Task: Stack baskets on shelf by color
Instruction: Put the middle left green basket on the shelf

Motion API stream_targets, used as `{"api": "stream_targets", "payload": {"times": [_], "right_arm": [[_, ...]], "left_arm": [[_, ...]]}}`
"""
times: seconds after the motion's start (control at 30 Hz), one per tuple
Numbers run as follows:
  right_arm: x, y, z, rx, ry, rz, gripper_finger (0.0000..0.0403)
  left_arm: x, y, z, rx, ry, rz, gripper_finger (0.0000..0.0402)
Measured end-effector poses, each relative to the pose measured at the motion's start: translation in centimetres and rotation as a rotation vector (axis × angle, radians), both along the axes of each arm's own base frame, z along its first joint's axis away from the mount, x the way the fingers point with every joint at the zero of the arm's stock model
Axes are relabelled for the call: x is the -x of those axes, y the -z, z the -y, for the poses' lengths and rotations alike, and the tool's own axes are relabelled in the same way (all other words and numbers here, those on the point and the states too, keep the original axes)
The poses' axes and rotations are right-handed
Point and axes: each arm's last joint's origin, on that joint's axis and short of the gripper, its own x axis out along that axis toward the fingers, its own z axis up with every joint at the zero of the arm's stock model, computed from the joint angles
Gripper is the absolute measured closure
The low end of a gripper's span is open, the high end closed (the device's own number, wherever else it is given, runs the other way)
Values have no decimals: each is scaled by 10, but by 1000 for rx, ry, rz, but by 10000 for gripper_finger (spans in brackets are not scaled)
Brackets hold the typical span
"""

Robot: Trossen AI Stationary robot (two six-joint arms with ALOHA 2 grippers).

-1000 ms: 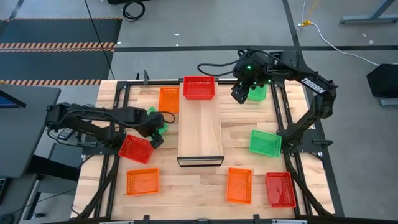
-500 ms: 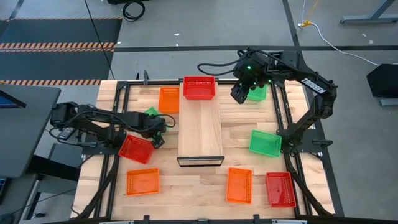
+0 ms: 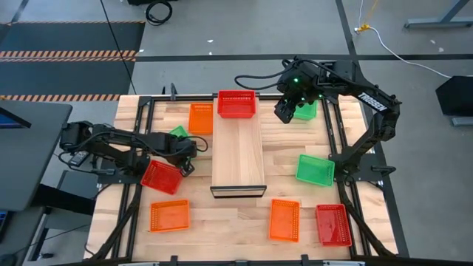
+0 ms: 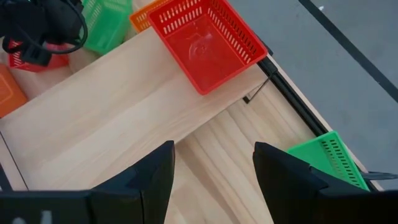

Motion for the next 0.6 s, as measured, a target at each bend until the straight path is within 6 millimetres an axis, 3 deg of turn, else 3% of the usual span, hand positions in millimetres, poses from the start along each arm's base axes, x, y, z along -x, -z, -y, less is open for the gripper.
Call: {"api": "stream_targets", "payload": {"times": [0.1, 0.27, 0.4, 0.6], "right_arm": [[1, 1, 0, 7, -16, -16, 180], [1, 1, 0, 24, -45, -29, 180], [2, 1, 0, 30, -62, -45, 180], [3, 2, -1, 26, -64, -60, 180]], "left_arm": [[3, -9, 0, 12, 5, -48, 393], [-5, -43, 0, 1, 100, 20, 393], [-12, -82, 5, -33, 210, 120, 393], [-9, -149, 9, -122, 232, 148, 393]]}}
